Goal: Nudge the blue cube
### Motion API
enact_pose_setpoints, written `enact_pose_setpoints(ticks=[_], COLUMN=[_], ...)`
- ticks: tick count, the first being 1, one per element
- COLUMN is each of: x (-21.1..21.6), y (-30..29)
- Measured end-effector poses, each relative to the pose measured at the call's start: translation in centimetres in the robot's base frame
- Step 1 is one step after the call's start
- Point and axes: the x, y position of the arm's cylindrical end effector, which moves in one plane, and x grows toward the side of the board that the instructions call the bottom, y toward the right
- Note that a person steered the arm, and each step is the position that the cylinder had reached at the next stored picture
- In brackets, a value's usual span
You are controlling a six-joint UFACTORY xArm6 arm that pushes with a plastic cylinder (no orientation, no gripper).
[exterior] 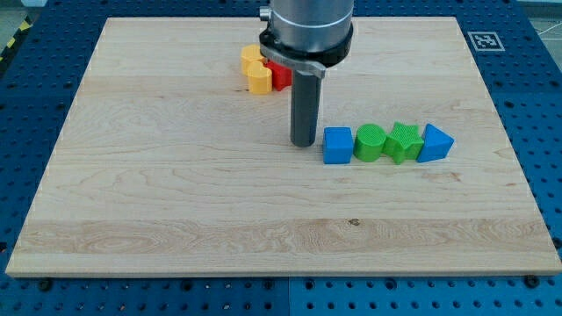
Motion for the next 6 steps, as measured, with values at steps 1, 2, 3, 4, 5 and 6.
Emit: enact_pose_setpoints(ticks=[1,2,3,4,5,6], x=[-2.3,-2.4,0.0,2.5,1.5,-2.2], y=[0.0,0.1,0.1,0.7,1.2,2.6])
